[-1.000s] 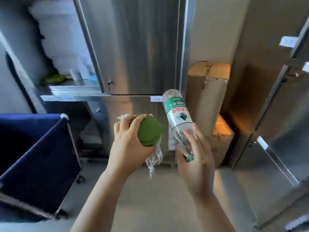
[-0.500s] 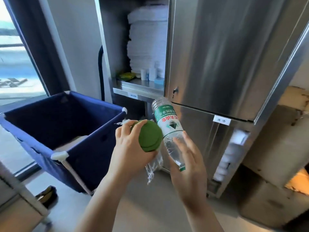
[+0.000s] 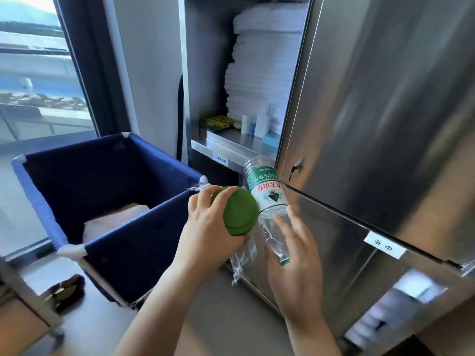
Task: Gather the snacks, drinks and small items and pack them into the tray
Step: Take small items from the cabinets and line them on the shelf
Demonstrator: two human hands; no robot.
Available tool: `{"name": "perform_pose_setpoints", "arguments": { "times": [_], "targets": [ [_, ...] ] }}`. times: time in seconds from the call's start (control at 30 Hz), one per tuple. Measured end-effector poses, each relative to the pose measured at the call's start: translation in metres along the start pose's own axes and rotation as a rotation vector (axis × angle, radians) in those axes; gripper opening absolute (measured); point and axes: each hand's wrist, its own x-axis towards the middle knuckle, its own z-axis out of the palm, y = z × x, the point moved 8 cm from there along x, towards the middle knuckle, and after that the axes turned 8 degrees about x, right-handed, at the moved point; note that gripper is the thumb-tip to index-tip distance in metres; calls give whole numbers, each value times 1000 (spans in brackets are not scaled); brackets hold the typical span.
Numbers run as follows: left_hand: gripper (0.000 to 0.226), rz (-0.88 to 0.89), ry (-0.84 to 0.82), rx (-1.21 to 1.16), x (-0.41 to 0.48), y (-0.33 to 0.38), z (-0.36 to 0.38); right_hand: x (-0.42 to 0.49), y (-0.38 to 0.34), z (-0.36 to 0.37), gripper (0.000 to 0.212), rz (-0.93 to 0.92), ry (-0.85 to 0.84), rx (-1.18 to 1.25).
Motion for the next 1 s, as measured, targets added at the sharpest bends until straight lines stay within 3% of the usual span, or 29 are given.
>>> {"name": "perform_pose_setpoints", "arguments": {
  "times": [0.23,0.53,1.0],
  "targets": [
    [78,-45,30,47,71,-83,22,48,35,111,62,35,-58,89],
    [80,-18,-13,85,203,-188,61,130,74,249,65,62,-61,31],
    [82,48,-107,-2,365,-220,205,234,228,334,66,206,-70,4]
  ]
}}
